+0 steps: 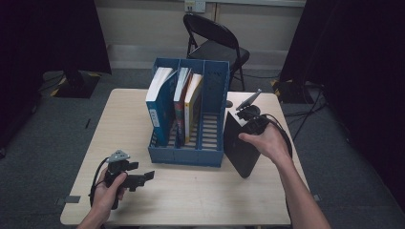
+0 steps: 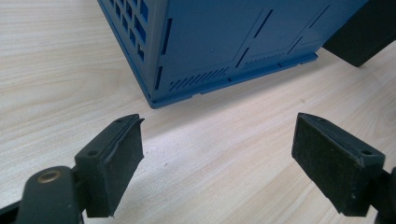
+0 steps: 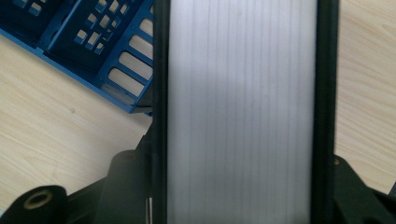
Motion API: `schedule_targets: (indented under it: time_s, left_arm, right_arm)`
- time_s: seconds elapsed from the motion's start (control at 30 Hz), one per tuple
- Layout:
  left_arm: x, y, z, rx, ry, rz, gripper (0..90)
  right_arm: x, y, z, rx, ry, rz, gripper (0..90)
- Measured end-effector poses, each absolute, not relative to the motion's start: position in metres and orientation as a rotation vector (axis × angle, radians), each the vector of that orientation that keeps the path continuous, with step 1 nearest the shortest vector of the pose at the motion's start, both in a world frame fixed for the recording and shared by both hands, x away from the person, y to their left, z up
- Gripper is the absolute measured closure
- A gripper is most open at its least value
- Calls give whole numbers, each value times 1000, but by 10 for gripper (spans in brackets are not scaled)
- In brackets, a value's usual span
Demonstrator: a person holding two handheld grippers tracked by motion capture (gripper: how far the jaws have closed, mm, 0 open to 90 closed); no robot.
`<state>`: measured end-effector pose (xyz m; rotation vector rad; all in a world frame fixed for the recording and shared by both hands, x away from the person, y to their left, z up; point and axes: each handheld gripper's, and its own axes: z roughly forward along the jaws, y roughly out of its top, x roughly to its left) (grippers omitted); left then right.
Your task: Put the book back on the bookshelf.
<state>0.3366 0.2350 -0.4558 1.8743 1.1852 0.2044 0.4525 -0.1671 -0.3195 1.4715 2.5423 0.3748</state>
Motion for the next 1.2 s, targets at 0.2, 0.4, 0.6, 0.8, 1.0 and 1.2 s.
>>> schedule_targets:
  time_s: [0.2, 0.4, 0.6, 0.8, 1.0, 1.2]
  left_arm:
    - [336, 236, -455, 1876, 1180, 207, 161]
    - [336, 236, -456, 1870, 1188, 206, 162]
    - [336, 236, -455, 1877, 1187, 204, 167]
    - [338, 236, -457, 1875, 1200, 207, 165]
    - [339, 237, -457, 1878, 1204, 205, 165]
    - [339, 236, -457, 1881, 1205, 205, 165]
  right_arm:
    - [451, -166, -320, 1466, 2537, 368, 508]
    - [450, -166, -321, 1472, 2544, 364, 509]
    - [448, -166, -320, 1466, 2530, 390, 526]
    - [447, -168, -319, 1481, 2508, 414, 532]
    - [446, -175, -319, 1520, 2484, 429, 535]
    - [444, -180, -316, 1530, 2455, 451, 536]
